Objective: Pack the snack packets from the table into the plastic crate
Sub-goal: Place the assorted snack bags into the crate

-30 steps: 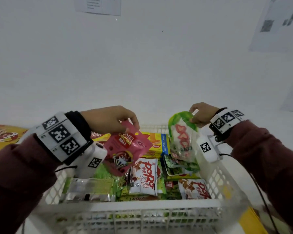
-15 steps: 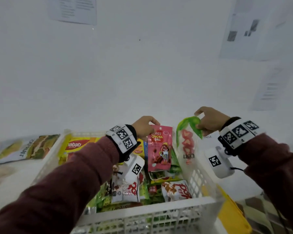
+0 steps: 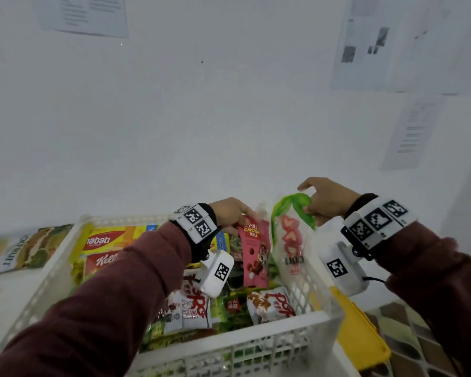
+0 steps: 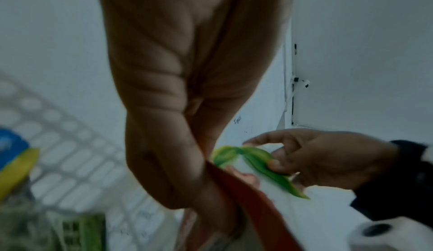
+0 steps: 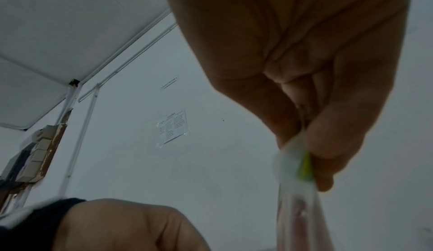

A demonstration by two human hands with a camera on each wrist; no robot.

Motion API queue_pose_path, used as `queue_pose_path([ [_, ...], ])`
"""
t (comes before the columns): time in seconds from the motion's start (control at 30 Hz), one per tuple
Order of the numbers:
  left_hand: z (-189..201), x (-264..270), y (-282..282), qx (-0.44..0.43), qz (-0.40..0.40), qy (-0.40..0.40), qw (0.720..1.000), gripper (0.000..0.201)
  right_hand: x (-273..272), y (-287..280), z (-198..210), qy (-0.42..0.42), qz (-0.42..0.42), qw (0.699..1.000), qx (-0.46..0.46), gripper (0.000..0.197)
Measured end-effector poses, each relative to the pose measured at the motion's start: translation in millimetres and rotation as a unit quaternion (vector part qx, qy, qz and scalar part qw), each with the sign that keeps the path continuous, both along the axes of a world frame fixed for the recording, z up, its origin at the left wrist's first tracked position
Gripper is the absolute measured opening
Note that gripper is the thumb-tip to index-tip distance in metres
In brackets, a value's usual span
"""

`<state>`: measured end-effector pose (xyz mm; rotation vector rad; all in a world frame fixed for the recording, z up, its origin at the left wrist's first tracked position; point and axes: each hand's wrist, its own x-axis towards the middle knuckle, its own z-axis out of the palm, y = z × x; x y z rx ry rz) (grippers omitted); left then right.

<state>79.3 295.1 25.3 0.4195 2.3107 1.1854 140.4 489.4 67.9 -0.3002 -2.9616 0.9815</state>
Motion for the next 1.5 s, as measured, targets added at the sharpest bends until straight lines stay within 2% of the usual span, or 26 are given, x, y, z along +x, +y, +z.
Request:
queue_pose_path([
  [0.1,0,9,5,-0.001,-0.058,-0.048,0.997,0.033,-3,5,8,0.013,-0.009,1.000,0.000,0.048],
  [0.23,-19,19,12,0.028,-0.101,-0.083,0.991,0.039,-4,6,8,0.006,-0.007,1.000,0.008,0.045],
  [0.27,-25,23,12,0.006,-0.118,-0.077,0.990,0.040,-4,5,7,0.004,-0.004,1.000,0.011,0.045],
  [0.33,-28,30,14,-0.097,-0.155,-0.037,0.982,0.039,-4,5,7,0.001,0.002,1.000,0.014,0.044],
  [0.37,-29,34,16,-0.168,-0.181,0.008,0.969,0.038,-4,5,7,0.000,0.002,1.000,0.014,0.043],
  [0.43,-29,40,18,-0.286,-0.248,0.108,0.919,0.042,-4,5,7,-0.006,0.006,1.000,0.012,0.039],
  [0.57,-32,53,24,-0.378,-0.326,0.141,0.855,0.057,-3,1,7,-0.008,0.021,1.000,0.009,0.032],
  [0.67,-34,66,30,-0.452,-0.359,0.190,0.794,0.061,-4,-3,7,-0.013,0.032,0.999,0.002,0.031],
  [0.7,-33,69,30,-0.455,-0.356,0.202,0.791,0.061,-4,-5,7,-0.016,0.037,0.999,0.003,0.030],
  [0.73,-33,70,30,-0.440,-0.349,0.206,0.801,0.059,-4,-6,7,-0.020,0.042,0.999,0.004,0.029],
  [0.8,-26,66,24,-0.372,-0.322,0.203,0.847,0.052,-6,-11,6,-0.026,0.052,0.998,0.004,0.029],
  [0.87,-13,55,11,-0.297,-0.257,0.201,0.898,0.044,-7,-13,5,-0.024,0.057,0.998,0.000,0.031],
  [0.93,6,43,-6,-0.243,-0.200,0.190,0.930,0.035,-9,-15,6,-0.024,0.064,0.998,-0.001,0.034],
  [0.97,15,39,-16,-0.235,-0.186,0.183,0.936,0.032,-9,-16,5,-0.026,0.069,0.997,0.001,0.036],
  [1.03,29,32,-35,-0.273,-0.174,0.171,0.931,0.032,-11,-19,4,-0.032,0.078,0.996,0.007,0.038],
  [1.1,31,30,-49,-0.358,-0.178,0.150,0.904,0.035,-14,-22,1,-0.043,0.088,0.995,0.009,0.040],
  [1.23,17,40,-58,-0.462,-0.205,0.092,0.858,0.051,-17,-33,-5,-0.070,0.115,0.991,0.019,0.042],
  [1.33,3,53,-56,-0.502,-0.210,0.106,0.832,0.061,-18,-41,-8,-0.094,0.139,0.985,0.043,0.045],
  [1.43,-3,57,-54,-0.505,-0.215,0.120,0.827,0.061,-19,-47,-9,-0.121,0.157,0.976,0.088,0.049],
  [1.5,3,55,-55,-0.483,-0.213,0.131,0.839,0.056,-19,-49,-9,-0.127,0.153,0.973,0.118,0.049],
])
